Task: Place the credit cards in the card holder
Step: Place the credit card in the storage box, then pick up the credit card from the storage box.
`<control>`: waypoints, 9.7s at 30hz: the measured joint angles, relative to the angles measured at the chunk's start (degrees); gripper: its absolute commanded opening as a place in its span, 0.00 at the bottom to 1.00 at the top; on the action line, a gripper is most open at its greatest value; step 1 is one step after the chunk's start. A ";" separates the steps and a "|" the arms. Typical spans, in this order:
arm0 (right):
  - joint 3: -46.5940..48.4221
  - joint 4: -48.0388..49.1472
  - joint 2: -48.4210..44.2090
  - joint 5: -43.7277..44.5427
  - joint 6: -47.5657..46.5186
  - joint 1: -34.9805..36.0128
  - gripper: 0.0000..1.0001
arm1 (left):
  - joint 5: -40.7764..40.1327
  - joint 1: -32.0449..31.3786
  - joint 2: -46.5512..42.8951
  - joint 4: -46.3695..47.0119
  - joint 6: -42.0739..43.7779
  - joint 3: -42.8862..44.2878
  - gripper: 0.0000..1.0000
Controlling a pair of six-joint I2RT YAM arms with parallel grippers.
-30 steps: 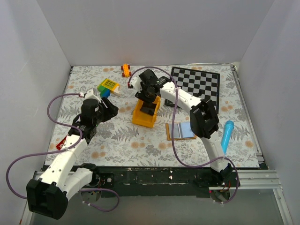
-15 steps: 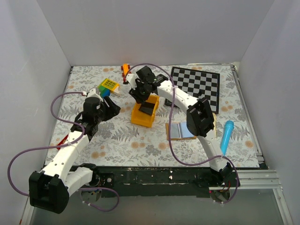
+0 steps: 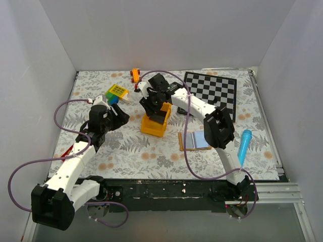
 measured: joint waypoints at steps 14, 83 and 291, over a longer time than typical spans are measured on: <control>3.26 -3.98 -14.49 7.58 28.89 -6.08 0.50 | 0.15 0.44 -0.26 -0.42 0.11 0.00 0.67; -37.53 15.10 -43.54 -10.14 49.79 -19.30 0.50 | 8.57 -8.61 -2.38 7.48 3.23 3.10 0.25; -16.74 -0.04 -7.93 1.66 25.77 1.31 0.01 | 2.16 1.33 -2.14 -1.31 -1.53 -0.46 0.98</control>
